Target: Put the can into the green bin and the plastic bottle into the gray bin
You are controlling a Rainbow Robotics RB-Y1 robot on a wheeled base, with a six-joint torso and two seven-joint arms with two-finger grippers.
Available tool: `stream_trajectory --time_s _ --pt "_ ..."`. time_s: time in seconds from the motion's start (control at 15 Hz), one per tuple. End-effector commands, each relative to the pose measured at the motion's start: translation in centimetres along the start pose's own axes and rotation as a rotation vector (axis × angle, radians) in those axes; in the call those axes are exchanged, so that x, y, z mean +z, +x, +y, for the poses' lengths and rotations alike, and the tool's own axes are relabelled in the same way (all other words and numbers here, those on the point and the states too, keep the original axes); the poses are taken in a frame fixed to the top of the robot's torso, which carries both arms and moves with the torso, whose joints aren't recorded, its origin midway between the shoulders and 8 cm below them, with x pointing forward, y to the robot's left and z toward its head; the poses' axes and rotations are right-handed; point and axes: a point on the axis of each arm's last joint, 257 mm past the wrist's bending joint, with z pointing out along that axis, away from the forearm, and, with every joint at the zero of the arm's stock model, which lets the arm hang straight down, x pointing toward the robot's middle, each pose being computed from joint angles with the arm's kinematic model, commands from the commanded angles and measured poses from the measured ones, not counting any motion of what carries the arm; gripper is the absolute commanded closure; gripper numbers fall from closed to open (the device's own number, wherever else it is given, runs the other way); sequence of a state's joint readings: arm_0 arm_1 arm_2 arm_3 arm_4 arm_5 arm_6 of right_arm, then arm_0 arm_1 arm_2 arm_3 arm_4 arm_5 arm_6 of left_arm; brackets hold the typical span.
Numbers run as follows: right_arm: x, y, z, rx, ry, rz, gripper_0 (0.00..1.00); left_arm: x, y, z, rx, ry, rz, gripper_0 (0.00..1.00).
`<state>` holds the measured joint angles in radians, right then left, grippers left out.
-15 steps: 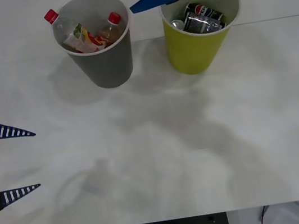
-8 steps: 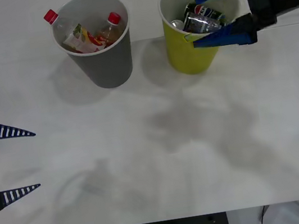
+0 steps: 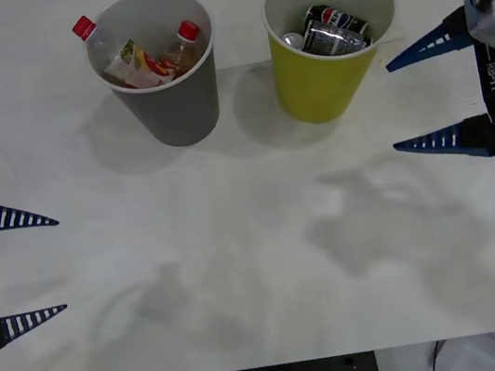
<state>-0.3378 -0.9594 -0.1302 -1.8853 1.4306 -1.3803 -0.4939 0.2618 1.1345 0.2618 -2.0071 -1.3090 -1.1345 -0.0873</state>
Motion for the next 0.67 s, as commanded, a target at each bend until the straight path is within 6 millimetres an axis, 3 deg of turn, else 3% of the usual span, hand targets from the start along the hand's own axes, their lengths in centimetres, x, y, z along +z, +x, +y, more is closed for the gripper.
stream_trajectory --time_s 0.07,0.33,0.67 --pt "-0.5 2.4 2.0 -0.032 -0.007 0.03 0.0 0.0 0.0 0.0 0.0 0.0 0.0 0.0" --pt "-1.7 5.4 5.5 -0.08 -0.01 0.075 0.0 0.0 0.0 0.0 0.0 0.0 0.0 0.0" --pt "-2.6 7.3 10.0 -0.072 -0.026 0.117 0.0 0.0 0.0 0.0 0.0 0.0 0.0 0.0"
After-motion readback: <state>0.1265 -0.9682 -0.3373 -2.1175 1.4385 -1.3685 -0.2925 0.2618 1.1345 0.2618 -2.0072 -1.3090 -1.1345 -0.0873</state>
